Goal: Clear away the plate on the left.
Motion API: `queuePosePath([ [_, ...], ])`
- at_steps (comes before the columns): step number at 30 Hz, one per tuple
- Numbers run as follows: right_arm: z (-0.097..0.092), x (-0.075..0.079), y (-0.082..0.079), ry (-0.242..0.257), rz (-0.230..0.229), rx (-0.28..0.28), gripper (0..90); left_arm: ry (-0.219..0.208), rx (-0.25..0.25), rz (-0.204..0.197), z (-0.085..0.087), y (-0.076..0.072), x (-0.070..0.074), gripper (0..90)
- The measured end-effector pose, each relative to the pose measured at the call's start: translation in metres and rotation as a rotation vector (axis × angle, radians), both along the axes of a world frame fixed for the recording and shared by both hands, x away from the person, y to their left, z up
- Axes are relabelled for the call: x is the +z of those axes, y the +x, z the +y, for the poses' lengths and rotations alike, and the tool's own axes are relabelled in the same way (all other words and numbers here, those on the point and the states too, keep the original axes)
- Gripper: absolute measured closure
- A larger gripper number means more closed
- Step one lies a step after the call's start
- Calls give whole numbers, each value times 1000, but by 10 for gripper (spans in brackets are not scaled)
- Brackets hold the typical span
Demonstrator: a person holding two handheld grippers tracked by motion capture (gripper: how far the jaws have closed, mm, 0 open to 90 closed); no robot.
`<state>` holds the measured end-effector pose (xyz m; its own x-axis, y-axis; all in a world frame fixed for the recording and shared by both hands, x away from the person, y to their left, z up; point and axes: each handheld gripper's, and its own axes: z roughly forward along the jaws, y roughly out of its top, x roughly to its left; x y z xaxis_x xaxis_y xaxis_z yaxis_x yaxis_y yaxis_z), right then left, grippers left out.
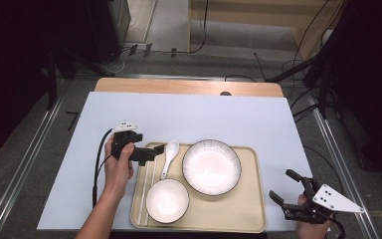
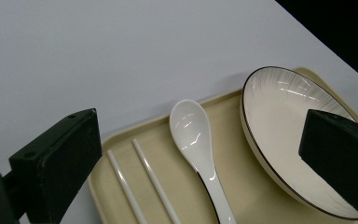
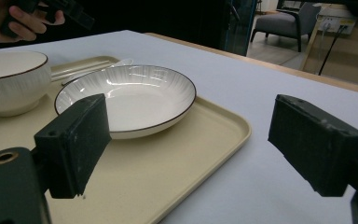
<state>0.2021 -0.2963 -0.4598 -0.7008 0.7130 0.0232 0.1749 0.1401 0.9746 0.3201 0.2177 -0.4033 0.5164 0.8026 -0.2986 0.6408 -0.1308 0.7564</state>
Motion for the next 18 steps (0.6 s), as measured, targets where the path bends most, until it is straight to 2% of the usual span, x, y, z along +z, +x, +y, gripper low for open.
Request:
queuePosePath([
  [3, 0, 0, 0, 1, 2, 0, 129, 1, 9, -7, 4, -3, 0, 0],
  [12, 0, 0, 0, 2, -2, -1, 129, -4, 15, 7, 15, -9, -7, 0],
  [18, 0, 0, 0, -1, 1, 1, 129, -5, 25, -8, 20, -15, -8, 0],
])
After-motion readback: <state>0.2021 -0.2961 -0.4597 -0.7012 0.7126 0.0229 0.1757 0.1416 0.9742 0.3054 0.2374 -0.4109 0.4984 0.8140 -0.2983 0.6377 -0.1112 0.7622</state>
